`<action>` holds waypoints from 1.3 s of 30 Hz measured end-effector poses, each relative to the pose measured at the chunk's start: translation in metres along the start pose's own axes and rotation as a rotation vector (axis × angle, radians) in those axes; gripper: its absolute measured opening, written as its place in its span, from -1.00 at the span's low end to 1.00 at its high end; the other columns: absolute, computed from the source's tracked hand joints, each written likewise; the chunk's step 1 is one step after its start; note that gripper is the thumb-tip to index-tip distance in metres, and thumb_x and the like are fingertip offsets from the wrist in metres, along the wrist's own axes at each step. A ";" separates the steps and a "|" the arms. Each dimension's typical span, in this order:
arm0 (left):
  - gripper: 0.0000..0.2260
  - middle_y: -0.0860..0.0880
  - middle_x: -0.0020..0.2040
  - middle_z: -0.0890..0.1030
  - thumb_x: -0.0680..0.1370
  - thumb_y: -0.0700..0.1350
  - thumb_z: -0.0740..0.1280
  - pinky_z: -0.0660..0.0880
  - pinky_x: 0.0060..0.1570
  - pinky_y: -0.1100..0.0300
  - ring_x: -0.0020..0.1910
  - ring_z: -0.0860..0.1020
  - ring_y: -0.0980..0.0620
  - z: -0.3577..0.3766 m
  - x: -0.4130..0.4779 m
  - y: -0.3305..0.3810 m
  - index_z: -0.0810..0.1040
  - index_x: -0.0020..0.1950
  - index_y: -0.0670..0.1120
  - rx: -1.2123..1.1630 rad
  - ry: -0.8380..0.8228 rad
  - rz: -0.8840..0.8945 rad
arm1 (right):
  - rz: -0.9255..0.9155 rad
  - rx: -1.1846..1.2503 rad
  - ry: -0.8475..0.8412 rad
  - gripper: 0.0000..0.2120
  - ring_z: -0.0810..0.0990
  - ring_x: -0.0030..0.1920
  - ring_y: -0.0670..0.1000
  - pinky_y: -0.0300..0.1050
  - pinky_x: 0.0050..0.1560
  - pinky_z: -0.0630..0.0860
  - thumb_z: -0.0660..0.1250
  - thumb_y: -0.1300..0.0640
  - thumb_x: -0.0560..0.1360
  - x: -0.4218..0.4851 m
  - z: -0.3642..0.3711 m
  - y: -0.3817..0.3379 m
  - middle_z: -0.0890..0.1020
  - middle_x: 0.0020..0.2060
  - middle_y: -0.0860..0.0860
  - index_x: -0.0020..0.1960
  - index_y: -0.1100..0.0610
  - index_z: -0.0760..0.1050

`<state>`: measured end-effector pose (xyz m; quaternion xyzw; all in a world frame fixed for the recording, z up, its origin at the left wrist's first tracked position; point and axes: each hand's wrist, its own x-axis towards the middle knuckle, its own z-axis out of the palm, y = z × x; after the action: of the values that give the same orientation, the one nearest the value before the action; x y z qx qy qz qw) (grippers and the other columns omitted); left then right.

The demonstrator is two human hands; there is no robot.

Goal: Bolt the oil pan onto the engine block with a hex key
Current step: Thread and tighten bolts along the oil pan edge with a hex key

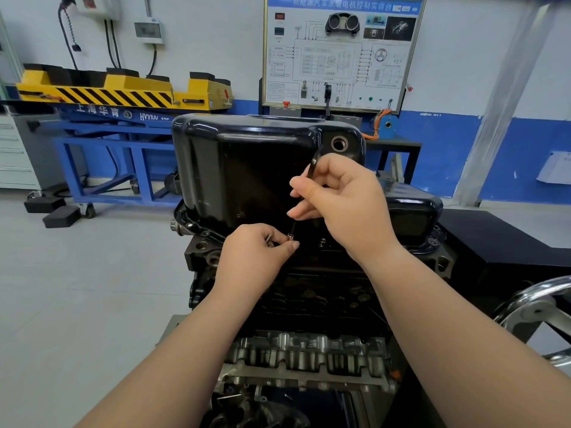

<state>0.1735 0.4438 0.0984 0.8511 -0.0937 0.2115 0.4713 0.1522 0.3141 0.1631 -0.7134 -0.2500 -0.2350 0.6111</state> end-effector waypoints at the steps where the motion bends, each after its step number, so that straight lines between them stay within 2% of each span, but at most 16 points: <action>1: -0.80 0.12 -0.54 0.42 0.39 0.03 0.47 0.30 -0.54 0.43 -0.54 0.42 0.28 0.000 0.000 0.000 0.53 -0.39 0.11 -0.003 0.000 -0.004 | -0.002 -0.017 -0.024 -0.89 0.66 -0.36 -0.05 -0.16 -0.27 0.62 0.33 0.29 0.51 -0.001 0.000 0.000 0.63 -0.31 0.02 -0.11 0.10 0.54; 4: -0.81 0.10 -0.53 0.43 0.39 0.03 0.47 0.26 -0.54 0.41 -0.57 0.40 0.24 0.000 0.000 0.000 0.53 -0.39 0.09 -0.006 0.000 -0.005 | 0.004 -0.054 -0.076 -0.79 0.65 -0.30 -0.10 -0.22 -0.19 0.61 0.24 0.34 0.55 -0.003 -0.001 -0.001 0.63 -0.23 -0.01 0.01 0.08 0.56; 7: -0.82 0.09 -0.53 0.43 0.39 0.03 0.47 0.30 -0.50 0.32 -0.59 0.38 0.21 0.001 0.001 0.000 0.54 -0.38 0.09 -0.008 -0.004 -0.014 | 0.052 -0.044 -0.123 -0.78 0.68 -0.26 -0.05 -0.22 -0.21 0.62 0.20 0.35 0.57 -0.003 -0.002 -0.003 0.66 -0.15 -0.01 -0.01 0.09 0.54; 9: -0.82 0.11 -0.56 0.41 0.40 0.03 0.47 0.29 -0.52 0.38 -0.59 0.39 0.23 0.001 0.000 0.000 0.54 -0.38 0.09 -0.011 -0.008 -0.020 | 0.090 -0.018 -0.135 -0.78 0.68 -0.25 -0.05 -0.23 -0.23 0.61 0.20 0.34 0.57 -0.004 0.000 -0.002 0.67 -0.14 0.00 -0.01 0.09 0.55; 12: -0.80 0.15 -0.60 0.42 0.40 0.01 0.46 0.29 -0.54 0.43 -0.57 0.40 0.26 0.000 0.000 0.000 0.52 -0.39 0.11 -0.023 -0.013 -0.017 | 0.099 0.023 -0.099 -0.81 0.68 -0.29 -0.05 -0.23 -0.26 0.61 0.26 0.34 0.54 -0.004 0.002 0.001 0.68 -0.20 0.02 -0.07 0.10 0.57; 16: -0.81 0.11 -0.55 0.41 0.40 0.03 0.46 0.25 -0.48 0.36 -0.57 0.39 0.21 0.000 -0.001 0.000 0.53 -0.38 0.12 0.002 -0.007 -0.006 | 0.078 0.032 -0.043 -0.91 0.67 -0.35 -0.01 -0.18 -0.31 0.62 0.39 0.33 0.45 -0.003 0.004 0.005 0.67 -0.30 0.10 -0.16 0.16 0.56; 21: -0.83 0.11 -0.54 0.42 0.40 0.03 0.46 0.27 -0.46 0.33 -0.56 0.38 0.20 0.000 -0.001 -0.001 0.54 -0.36 0.12 0.009 -0.005 0.001 | 0.040 -0.020 0.004 -0.83 0.64 -0.42 -0.03 -0.18 -0.37 0.58 0.43 0.29 0.42 -0.002 0.005 0.010 0.60 -0.42 0.03 -0.24 0.16 0.45; 25: -0.83 0.10 -0.55 0.41 0.40 0.03 0.46 0.28 -0.55 0.41 -0.57 0.40 0.23 0.000 0.000 -0.001 0.55 -0.36 0.10 0.009 -0.010 -0.002 | 0.020 -0.032 -0.054 -0.93 0.62 -0.38 -0.07 -0.15 -0.25 0.59 0.34 0.28 0.50 -0.004 0.004 0.012 0.58 -0.31 0.02 -0.10 0.14 0.49; 28: -0.85 0.11 -0.56 0.41 0.40 0.02 0.46 0.30 -0.54 0.42 -0.57 0.41 0.26 0.000 0.001 -0.002 0.56 -0.35 0.08 -0.005 -0.011 -0.008 | 0.004 -0.079 -0.102 -0.77 0.61 -0.32 -0.10 -0.17 -0.14 0.59 0.22 0.30 0.57 -0.006 0.002 0.010 0.58 -0.22 0.00 0.05 0.02 0.53; 32: -0.86 0.11 -0.56 0.41 0.40 0.02 0.46 0.29 -0.49 0.33 -0.60 0.38 0.22 0.000 0.000 -0.002 0.57 -0.33 0.08 0.000 -0.024 -0.019 | 0.023 -0.071 -0.066 -0.78 0.63 -0.35 -0.08 -0.19 -0.24 0.61 0.24 0.31 0.55 -0.007 0.003 0.008 0.61 -0.25 -0.01 -0.07 0.04 0.57; 35: -0.85 0.11 -0.56 0.41 0.41 0.02 0.46 0.28 -0.50 0.35 -0.59 0.40 0.23 0.000 0.000 -0.001 0.55 -0.34 0.10 0.002 -0.023 -0.017 | 0.038 -0.047 -0.023 -0.87 0.65 -0.36 -0.06 -0.20 -0.31 0.61 0.31 0.31 0.51 -0.005 0.004 0.008 0.66 -0.22 0.08 -0.12 0.13 0.58; 37: -0.84 0.11 -0.56 0.41 0.40 0.03 0.46 0.26 -0.53 0.41 -0.58 0.40 0.23 0.000 -0.001 -0.001 0.54 -0.35 0.11 0.006 -0.017 -0.010 | 0.057 -0.024 -0.005 -0.94 0.65 -0.39 -0.03 -0.16 -0.34 0.62 0.36 0.31 0.48 -0.005 0.004 0.010 0.66 -0.26 0.11 -0.15 0.20 0.55; 39: -0.84 0.09 -0.54 0.41 0.40 0.03 0.46 0.28 -0.51 0.35 -0.58 0.38 0.19 0.000 -0.001 0.000 0.55 -0.35 0.11 0.016 -0.011 -0.009 | 0.064 -0.012 0.013 -0.88 0.64 -0.42 -0.01 -0.11 -0.37 0.62 0.38 0.30 0.47 -0.005 0.005 0.012 0.67 -0.31 0.10 -0.20 0.23 0.46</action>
<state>0.1730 0.4441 0.0978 0.8565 -0.0907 0.2057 0.4647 0.1566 0.3170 0.1503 -0.7231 -0.2215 -0.2217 0.6156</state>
